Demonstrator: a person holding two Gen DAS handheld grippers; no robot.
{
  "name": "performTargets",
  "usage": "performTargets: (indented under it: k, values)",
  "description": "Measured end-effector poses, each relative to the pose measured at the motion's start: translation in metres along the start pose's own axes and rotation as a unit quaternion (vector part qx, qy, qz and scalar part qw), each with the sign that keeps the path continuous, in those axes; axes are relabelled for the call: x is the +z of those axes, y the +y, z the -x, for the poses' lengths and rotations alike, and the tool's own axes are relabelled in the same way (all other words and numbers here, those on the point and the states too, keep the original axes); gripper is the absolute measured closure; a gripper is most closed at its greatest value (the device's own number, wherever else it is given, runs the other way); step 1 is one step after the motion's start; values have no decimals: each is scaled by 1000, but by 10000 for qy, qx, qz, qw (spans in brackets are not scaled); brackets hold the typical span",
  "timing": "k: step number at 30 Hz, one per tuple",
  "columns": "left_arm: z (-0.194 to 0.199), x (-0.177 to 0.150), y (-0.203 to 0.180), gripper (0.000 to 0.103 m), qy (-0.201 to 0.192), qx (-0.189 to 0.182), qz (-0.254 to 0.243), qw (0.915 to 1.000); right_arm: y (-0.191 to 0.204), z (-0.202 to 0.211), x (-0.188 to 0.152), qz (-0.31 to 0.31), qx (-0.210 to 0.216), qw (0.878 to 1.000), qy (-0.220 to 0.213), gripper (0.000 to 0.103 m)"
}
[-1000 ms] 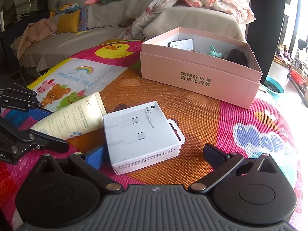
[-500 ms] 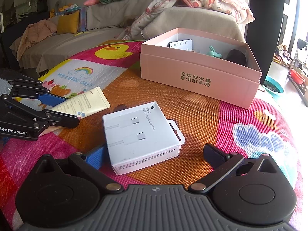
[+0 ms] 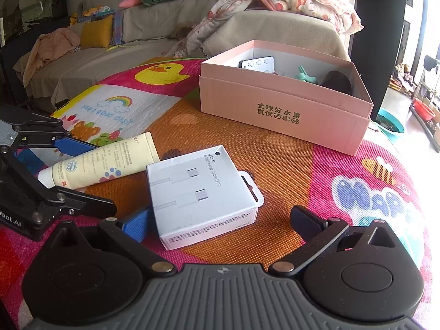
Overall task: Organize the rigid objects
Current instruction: 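Hold the cream tube with the left tool while the right tool aligns on the white charger box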
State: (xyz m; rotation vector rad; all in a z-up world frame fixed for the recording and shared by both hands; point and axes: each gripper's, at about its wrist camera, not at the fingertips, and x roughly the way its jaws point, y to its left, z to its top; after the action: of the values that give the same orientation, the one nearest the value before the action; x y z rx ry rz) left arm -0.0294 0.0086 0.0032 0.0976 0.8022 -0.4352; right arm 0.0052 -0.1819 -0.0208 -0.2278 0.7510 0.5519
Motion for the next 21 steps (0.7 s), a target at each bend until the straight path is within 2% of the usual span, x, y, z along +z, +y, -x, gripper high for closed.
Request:
performTargets:
  k: [4,6,8,10,11,12,13,15,17,19,21]
  values:
    - [1,-3,4,26,-99,-102,150,9998,-6,8,-1,-11,-92,9999,131,0]
    - [2,-4,3,26,-138,-72,215,9996,-8,15,-5,203,-367,9991,101,0]
    - [2,-4,3,26,-159,-28,300,9994,-5,21,-8,654,-1038,9924,-43,0]
    - [2,-5,1,26,-171,28,339,9993,-2,22,-10,1071,-1865,9764,-206,0]
    - [2,-5,1,26,-177,60,354,9992,-1,23,-9,1126,-2087,9711,-280,0]
    - [2,-5,0,26,-187,95,355,9992,-3,26,-7,1015,-2051,9729,-343,0]
    - [2,-6,-1,26,-194,136,322,9992,-7,30,-3,778,-1812,9796,-376,0]
    - [2,-7,-7,26,-190,238,168,9994,-12,35,4,258,-1128,9925,-398,0]
    - [2,-9,-13,26,-182,360,-32,9992,-11,33,10,-67,-641,9970,-435,0]
    - [2,-9,-14,26,-178,389,-29,9991,-6,24,15,-160,-555,9975,-412,0]
    - [3,-10,-12,26,-162,344,6,9993,-1,10,18,-143,-689,9969,-345,0]
